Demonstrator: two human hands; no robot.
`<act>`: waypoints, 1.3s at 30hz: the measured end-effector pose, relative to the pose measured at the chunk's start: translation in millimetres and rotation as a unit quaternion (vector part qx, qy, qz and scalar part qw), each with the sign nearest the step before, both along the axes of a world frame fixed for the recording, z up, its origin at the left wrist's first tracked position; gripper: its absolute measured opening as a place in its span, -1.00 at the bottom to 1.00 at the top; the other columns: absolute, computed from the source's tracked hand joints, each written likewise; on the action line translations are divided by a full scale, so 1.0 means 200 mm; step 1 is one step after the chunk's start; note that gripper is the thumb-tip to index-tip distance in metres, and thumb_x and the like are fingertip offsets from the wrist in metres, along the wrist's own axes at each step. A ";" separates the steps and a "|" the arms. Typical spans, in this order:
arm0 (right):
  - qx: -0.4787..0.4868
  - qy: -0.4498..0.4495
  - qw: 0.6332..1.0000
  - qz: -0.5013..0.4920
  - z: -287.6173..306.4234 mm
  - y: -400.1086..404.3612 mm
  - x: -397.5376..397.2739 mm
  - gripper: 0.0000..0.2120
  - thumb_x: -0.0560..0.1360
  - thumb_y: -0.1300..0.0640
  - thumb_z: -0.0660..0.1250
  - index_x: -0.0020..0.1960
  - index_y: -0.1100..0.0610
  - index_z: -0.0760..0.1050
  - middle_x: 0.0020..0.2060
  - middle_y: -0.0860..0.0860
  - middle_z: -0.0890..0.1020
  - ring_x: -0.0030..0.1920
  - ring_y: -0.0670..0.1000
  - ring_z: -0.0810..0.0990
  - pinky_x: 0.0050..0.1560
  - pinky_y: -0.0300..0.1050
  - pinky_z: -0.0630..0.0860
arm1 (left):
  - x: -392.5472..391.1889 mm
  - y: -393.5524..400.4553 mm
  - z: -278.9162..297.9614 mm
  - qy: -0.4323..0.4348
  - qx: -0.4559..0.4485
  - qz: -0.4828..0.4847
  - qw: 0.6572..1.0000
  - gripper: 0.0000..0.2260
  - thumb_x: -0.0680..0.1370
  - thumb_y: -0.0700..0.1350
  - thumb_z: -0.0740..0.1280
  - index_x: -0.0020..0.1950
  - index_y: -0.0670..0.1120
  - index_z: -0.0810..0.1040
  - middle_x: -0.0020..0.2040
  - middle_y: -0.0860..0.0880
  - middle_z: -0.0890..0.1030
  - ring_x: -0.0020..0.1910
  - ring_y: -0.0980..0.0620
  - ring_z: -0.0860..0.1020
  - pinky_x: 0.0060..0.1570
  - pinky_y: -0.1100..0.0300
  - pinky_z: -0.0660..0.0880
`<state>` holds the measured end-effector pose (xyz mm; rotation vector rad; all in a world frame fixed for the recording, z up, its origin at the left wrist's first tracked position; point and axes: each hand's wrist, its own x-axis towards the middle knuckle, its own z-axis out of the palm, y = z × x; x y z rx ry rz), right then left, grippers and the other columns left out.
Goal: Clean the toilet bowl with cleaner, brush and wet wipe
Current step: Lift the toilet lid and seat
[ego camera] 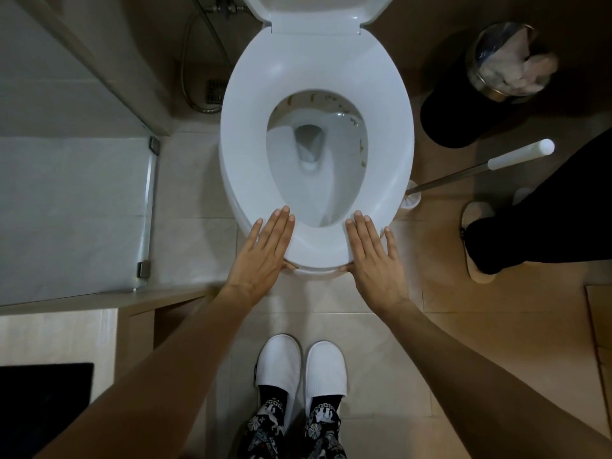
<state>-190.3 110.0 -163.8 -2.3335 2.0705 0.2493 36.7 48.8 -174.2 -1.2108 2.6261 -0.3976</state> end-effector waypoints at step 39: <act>-0.129 -0.205 0.960 -0.141 1.96 -1.69 -0.19 -0.41 0.65 -0.14 -0.14 0.58 0.14 -0.06 0.57 0.06 0.01 0.56 0.07 -0.09 0.50 0.10 -0.06 | -0.38 -1.58 2.05 0.255 0.048 0.116 0.959 -0.54 0.68 -0.03 -0.14 0.56 -0.10 -0.16 0.57 -0.02 -0.17 0.53 0.04 -0.20 0.46 -0.03 -0.22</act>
